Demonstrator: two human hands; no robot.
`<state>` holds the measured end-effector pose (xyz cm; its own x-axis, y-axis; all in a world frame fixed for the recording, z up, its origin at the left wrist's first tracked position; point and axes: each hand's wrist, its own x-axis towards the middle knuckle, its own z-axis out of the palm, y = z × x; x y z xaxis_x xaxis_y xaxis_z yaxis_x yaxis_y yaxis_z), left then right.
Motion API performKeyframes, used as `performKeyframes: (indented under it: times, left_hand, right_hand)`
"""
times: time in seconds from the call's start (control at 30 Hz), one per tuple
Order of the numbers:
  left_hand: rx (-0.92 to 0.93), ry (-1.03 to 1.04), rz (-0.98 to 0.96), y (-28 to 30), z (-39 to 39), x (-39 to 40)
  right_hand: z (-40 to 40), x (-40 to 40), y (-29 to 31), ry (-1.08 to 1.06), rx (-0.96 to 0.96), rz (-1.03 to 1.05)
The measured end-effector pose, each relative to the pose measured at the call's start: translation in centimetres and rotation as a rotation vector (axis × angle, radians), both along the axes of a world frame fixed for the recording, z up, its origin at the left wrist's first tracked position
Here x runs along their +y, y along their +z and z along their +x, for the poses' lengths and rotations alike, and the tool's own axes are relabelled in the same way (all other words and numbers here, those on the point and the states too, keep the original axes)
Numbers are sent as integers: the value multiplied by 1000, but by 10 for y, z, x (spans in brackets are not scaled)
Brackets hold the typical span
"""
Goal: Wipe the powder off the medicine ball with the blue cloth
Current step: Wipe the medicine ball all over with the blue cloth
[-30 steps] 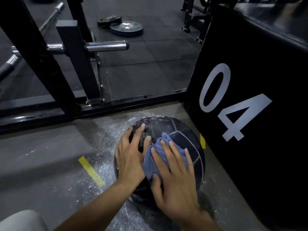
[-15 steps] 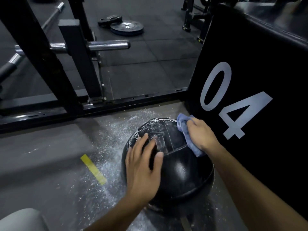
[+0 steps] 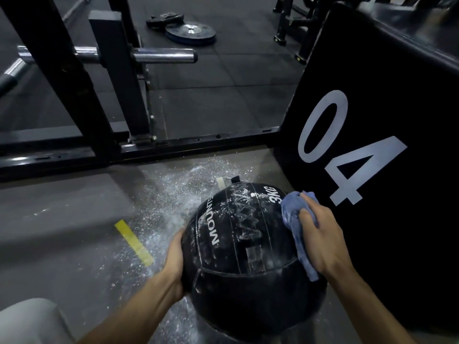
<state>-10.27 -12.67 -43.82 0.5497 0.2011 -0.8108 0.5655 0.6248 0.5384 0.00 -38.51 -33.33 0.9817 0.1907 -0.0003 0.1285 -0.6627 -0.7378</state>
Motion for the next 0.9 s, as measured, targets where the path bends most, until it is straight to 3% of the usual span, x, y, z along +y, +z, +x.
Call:
performKeyframes:
  times: [0.13,0.3,0.43,0.53,0.7,0.9]
  left_hand:
    - [-82,34,86,10,1,10]
    - [-107,106,261,17,7,34]
    - [-286,-26,719,23,13,35]
    - [-412,-109,772,30,21,34]
    - [-418,-81,820,20,28,22]
    - [-399,-27,862,17,28,22]
  right_hand:
    - [1,7,2,20,-16,9]
    - [-8,33,-18,-26,35,164]
    - [13,39,-15,-67,57,120]
    - [36,45,-8,-106,135,78]
    - [90,94,30,-25,189,-175]
    - [64,145,41,372,-83,-493]
